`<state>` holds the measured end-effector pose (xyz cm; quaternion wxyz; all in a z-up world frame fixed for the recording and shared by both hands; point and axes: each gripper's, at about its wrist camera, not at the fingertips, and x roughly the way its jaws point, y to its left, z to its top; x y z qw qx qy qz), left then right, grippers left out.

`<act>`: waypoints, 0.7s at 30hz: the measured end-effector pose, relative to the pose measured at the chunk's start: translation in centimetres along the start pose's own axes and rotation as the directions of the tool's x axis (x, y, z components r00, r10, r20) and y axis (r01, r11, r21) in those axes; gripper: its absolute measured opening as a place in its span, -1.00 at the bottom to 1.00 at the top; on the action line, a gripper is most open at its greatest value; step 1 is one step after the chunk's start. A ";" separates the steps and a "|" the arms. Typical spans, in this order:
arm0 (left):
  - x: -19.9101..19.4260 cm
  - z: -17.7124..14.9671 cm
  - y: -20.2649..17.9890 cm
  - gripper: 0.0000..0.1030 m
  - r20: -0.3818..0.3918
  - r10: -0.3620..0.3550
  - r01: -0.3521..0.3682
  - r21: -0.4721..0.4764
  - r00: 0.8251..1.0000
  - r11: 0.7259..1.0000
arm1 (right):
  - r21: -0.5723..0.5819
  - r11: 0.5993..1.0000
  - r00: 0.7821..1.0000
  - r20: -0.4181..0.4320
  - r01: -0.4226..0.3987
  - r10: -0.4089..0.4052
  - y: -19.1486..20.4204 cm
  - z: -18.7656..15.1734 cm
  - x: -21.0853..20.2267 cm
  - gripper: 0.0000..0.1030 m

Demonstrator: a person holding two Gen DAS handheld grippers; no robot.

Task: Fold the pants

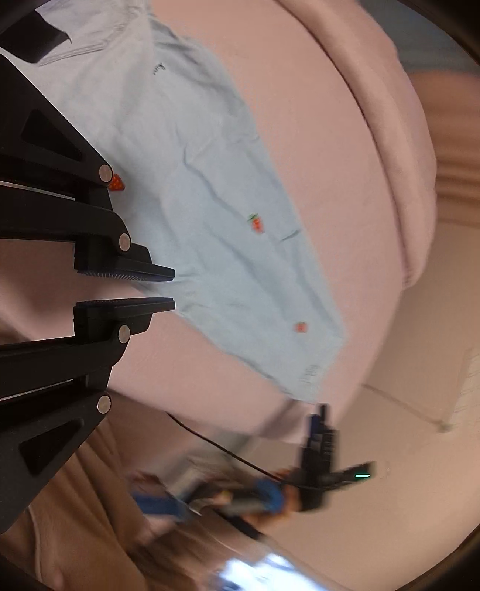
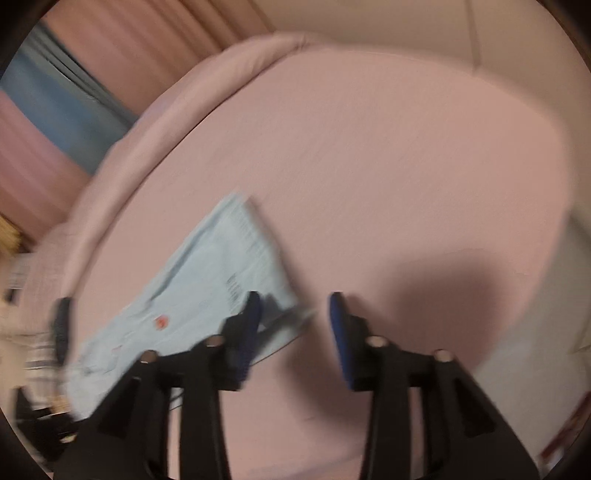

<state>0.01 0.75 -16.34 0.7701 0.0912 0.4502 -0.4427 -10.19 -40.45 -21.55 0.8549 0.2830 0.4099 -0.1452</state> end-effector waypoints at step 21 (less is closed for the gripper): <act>12.4 7.7 9.6 -0.92 -0.033 0.254 -0.254 -0.261 0.967 0.931 | -0.305 0.927 0.968 -0.186 -0.218 0.166 13.3 6.2 14.0 -0.66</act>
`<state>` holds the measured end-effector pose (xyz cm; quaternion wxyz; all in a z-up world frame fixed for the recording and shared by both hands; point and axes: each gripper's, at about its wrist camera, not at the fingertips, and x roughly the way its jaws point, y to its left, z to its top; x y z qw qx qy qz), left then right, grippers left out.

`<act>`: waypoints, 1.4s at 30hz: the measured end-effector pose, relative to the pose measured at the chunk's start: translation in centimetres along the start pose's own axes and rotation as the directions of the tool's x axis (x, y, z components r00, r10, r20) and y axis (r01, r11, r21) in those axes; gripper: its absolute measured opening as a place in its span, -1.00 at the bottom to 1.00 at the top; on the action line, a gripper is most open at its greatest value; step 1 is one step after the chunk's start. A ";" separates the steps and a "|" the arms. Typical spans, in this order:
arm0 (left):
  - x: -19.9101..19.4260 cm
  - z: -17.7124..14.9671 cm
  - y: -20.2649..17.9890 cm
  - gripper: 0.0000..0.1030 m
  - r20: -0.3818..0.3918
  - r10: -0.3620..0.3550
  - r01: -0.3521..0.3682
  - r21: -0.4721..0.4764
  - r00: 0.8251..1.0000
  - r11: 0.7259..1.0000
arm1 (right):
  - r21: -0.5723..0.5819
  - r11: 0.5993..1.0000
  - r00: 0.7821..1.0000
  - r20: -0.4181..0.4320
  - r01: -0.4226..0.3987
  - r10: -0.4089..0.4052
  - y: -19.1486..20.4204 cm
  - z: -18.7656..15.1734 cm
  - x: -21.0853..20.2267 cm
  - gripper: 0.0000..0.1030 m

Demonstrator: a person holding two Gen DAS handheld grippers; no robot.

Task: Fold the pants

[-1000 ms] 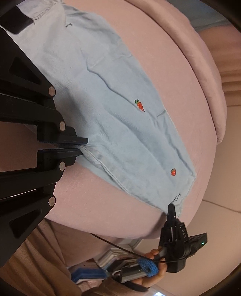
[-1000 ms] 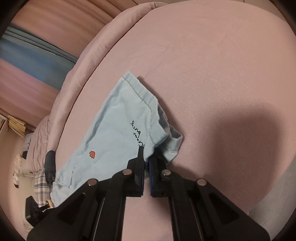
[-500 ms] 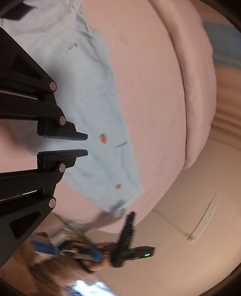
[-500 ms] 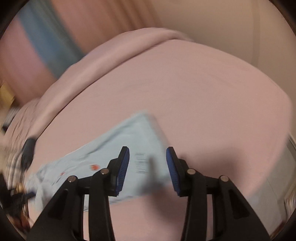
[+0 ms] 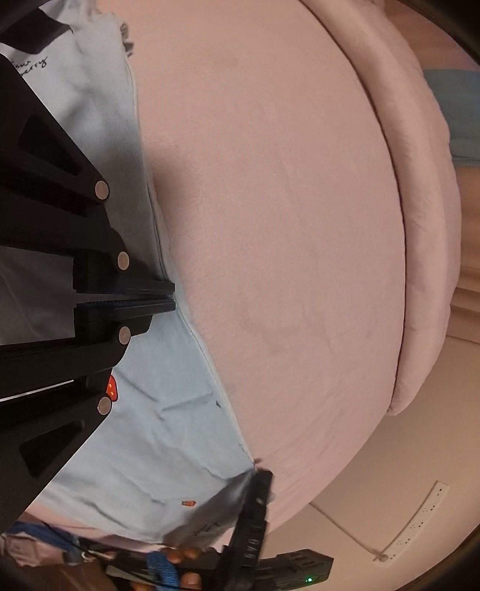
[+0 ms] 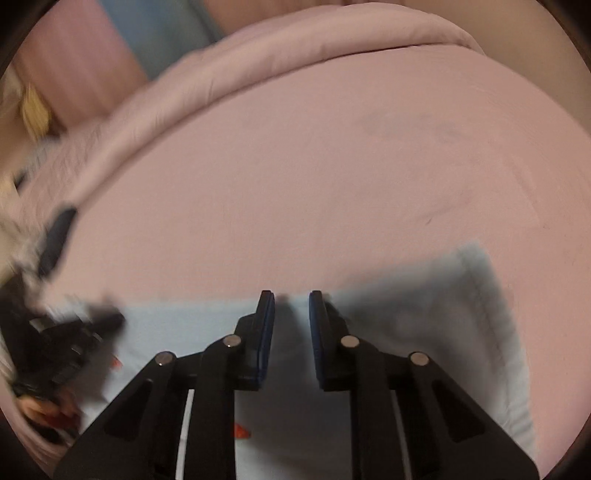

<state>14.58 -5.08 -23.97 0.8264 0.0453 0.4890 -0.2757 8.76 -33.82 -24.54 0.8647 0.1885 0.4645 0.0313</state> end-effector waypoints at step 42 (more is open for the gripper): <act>-18.5 -11.7 13.6 -0.53 0.177 0.202 -0.146 -0.283 0.963 0.948 | -0.349 0.860 0.927 -0.189 -0.372 0.324 15.1 -2.7 -1.9 -0.08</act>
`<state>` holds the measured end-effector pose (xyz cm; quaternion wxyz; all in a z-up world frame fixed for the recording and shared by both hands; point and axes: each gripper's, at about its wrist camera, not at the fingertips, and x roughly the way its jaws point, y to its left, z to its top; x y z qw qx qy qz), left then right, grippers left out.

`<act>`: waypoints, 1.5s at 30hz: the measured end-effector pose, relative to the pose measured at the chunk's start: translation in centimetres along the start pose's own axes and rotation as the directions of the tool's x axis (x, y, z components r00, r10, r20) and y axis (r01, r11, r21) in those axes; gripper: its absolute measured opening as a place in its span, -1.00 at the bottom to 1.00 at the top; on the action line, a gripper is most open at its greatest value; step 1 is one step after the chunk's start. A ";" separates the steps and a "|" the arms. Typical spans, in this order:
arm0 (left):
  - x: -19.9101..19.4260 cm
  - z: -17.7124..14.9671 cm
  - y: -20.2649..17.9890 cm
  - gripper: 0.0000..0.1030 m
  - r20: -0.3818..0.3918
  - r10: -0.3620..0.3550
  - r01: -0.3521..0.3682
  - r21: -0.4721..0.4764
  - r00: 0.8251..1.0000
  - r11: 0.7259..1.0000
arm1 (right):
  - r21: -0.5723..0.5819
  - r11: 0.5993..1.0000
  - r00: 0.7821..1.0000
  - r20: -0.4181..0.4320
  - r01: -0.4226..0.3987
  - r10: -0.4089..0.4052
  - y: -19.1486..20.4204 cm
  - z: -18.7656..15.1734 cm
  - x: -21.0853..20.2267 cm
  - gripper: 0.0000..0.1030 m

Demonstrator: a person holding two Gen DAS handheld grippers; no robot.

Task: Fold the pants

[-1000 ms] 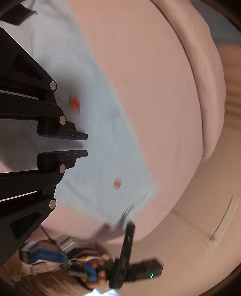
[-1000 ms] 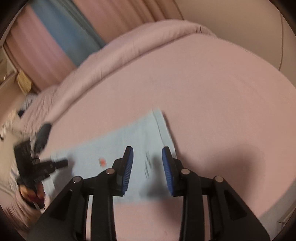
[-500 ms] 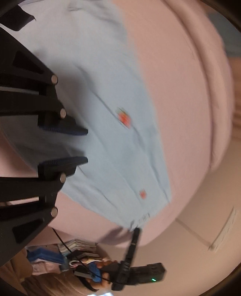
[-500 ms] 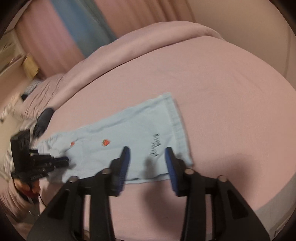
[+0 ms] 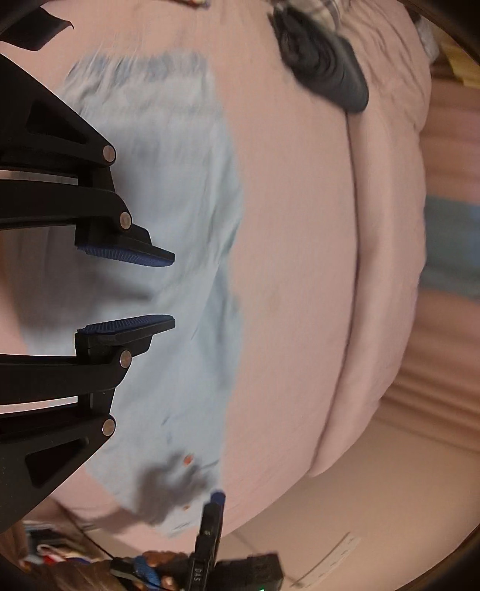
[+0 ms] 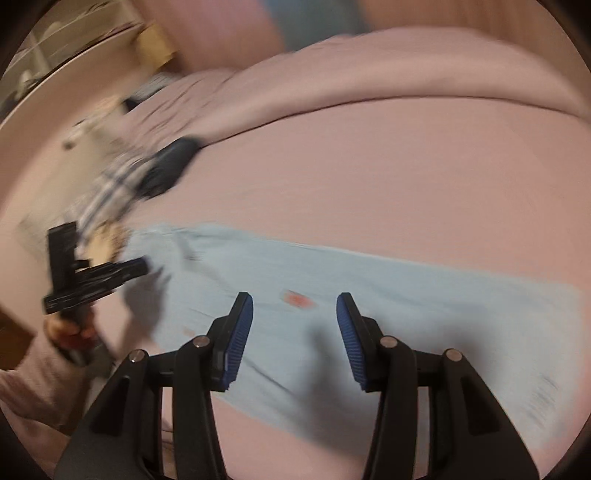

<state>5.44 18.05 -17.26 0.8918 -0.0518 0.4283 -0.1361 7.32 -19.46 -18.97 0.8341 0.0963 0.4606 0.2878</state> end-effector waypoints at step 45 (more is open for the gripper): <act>2.8 -4.5 8.6 -0.53 -0.071 0.069 -0.073 -0.044 0.995 0.996 | 0.216 0.910 0.835 -0.366 -0.353 0.411 6.3 9.1 22.3 -0.85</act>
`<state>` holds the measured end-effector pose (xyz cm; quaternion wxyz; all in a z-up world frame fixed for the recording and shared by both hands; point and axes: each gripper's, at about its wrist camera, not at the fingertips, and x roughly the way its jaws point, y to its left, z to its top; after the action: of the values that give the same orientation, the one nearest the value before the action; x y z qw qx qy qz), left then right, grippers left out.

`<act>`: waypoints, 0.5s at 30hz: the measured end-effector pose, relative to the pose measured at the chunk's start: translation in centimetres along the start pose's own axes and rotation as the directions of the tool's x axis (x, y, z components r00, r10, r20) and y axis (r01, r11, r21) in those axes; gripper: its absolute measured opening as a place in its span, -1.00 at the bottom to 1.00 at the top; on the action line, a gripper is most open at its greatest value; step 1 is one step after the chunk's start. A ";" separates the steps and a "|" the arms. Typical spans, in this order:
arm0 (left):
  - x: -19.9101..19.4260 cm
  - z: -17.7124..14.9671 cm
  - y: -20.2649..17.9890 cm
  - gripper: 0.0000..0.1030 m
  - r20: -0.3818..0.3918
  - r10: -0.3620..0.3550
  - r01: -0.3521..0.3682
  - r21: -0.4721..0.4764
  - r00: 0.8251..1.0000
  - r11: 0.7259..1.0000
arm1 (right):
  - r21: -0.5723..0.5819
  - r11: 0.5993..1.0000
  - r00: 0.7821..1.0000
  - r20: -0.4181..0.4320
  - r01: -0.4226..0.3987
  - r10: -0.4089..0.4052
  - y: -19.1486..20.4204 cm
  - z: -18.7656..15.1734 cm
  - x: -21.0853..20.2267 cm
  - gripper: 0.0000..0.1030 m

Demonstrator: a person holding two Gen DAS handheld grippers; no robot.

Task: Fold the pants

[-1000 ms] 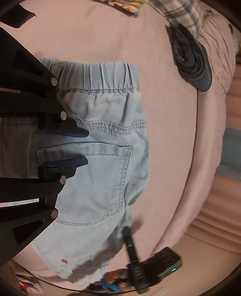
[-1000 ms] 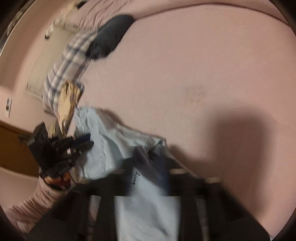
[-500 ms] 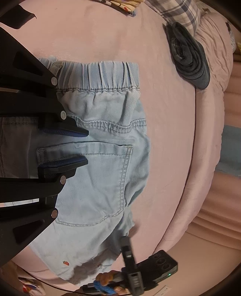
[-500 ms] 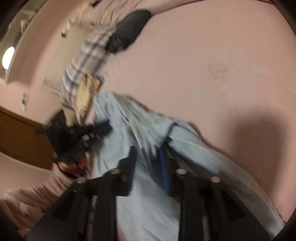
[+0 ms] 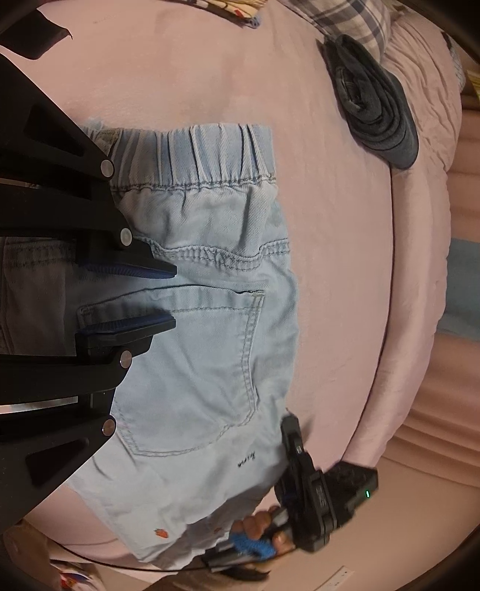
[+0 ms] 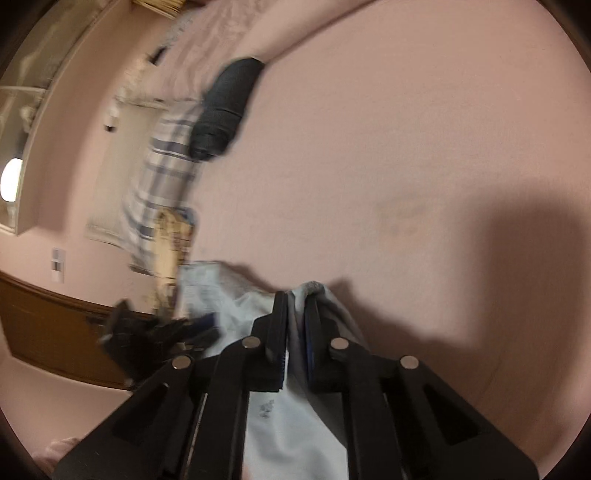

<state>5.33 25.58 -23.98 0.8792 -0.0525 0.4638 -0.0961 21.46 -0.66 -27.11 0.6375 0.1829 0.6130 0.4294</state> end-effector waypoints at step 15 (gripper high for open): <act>4.7 9.2 -5.4 -0.56 -0.049 -0.081 0.082 0.027 0.996 0.996 | -0.022 0.998 0.998 -0.006 0.067 -0.067 0.6 0.4 0.0 -0.71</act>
<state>14.88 19.36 -21.59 0.8638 -0.0561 0.4808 -0.1398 21.61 -0.19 -26.58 0.6516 0.1540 0.6160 0.4151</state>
